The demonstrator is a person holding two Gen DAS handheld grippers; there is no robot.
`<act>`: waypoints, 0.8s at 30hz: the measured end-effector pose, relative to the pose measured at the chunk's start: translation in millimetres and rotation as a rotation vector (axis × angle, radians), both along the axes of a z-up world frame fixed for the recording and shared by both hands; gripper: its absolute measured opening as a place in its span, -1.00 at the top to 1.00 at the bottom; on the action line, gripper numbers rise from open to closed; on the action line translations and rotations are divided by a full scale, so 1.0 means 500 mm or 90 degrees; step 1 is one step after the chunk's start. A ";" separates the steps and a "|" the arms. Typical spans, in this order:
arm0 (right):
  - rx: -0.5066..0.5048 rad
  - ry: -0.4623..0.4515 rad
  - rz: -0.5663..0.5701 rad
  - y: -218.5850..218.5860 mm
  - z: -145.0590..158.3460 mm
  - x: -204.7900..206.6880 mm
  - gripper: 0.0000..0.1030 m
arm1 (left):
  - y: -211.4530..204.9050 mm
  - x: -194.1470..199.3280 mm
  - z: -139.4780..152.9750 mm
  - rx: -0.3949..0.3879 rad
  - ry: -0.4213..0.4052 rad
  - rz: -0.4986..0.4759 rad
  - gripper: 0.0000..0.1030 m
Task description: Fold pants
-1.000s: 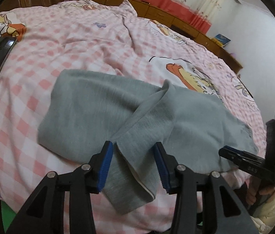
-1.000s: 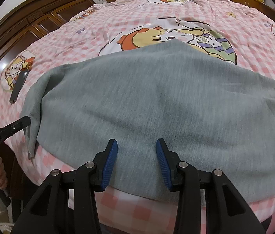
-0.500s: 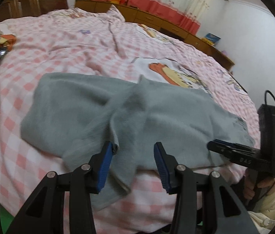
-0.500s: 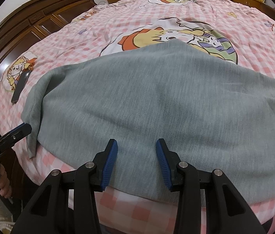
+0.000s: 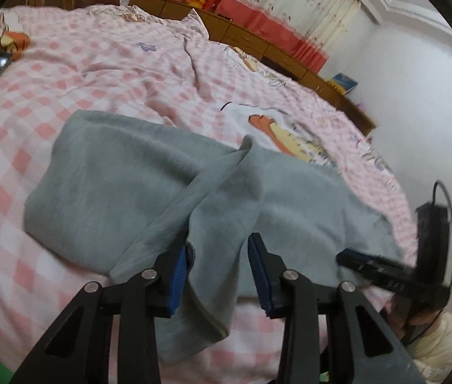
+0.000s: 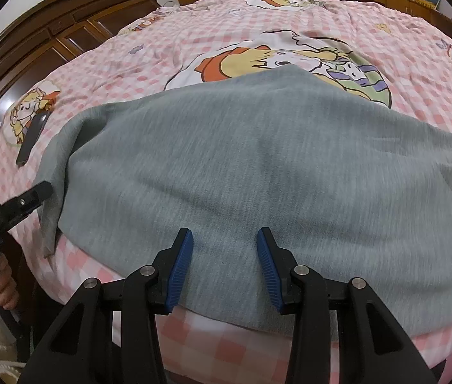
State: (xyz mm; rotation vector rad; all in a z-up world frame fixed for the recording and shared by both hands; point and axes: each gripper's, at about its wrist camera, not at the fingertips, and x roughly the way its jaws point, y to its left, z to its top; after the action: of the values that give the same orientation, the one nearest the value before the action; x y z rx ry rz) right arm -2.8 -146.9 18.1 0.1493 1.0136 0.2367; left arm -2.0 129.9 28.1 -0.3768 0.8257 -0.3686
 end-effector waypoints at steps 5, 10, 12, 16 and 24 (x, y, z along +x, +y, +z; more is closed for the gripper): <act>-0.005 -0.003 0.005 -0.001 -0.002 -0.002 0.16 | 0.036 0.004 -0.002 -0.099 0.006 0.006 0.26; -0.008 -0.004 0.006 0.000 -0.004 -0.001 0.16 | 0.051 0.009 -0.016 -0.109 0.021 0.012 0.74; -0.011 -0.002 0.007 0.000 -0.004 0.001 0.16 | 0.046 0.013 -0.023 -0.091 0.029 0.015 0.81; -0.024 -0.001 0.003 0.005 0.007 -0.001 0.16 | 0.037 0.005 -0.003 -0.047 0.006 0.020 0.94; -0.046 -0.026 0.022 0.039 0.037 -0.003 0.16 | 0.106 0.086 0.115 0.212 -0.067 0.067 0.94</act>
State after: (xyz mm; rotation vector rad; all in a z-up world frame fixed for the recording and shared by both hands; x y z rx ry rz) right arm -4.3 -127.4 36.8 0.0605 0.9837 0.2340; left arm 40.8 182.9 85.7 -0.0882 0.7450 -0.1464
